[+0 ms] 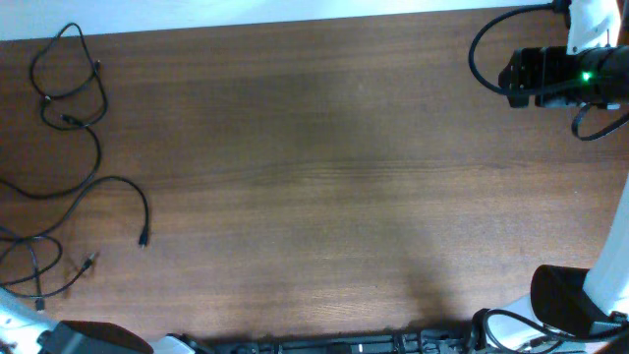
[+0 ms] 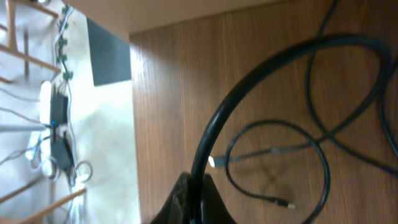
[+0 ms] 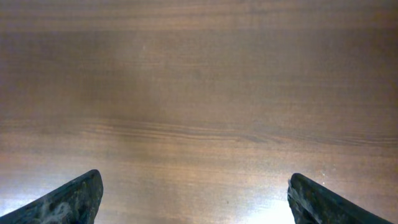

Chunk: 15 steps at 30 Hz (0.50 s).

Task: Untangle cables
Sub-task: 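Drag the last black cable to the left side and release it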

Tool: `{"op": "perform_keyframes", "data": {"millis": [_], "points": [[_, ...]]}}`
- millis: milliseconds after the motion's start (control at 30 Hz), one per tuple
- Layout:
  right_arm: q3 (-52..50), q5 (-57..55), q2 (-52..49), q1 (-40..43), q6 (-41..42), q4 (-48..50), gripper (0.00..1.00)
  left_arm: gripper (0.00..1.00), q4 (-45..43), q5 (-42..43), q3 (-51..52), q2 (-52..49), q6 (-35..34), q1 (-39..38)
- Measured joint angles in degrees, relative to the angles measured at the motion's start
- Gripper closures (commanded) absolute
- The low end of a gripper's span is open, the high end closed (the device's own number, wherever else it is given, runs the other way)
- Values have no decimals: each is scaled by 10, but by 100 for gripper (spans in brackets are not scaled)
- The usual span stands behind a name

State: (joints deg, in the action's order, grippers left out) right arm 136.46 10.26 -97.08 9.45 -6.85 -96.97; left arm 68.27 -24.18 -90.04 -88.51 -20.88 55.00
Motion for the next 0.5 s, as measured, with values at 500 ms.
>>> {"op": "perform_keyframes", "data": {"millis": [500], "points": [[0,0,0,0,0,0,6,3,-31,213,31,0,143,-84]]}}
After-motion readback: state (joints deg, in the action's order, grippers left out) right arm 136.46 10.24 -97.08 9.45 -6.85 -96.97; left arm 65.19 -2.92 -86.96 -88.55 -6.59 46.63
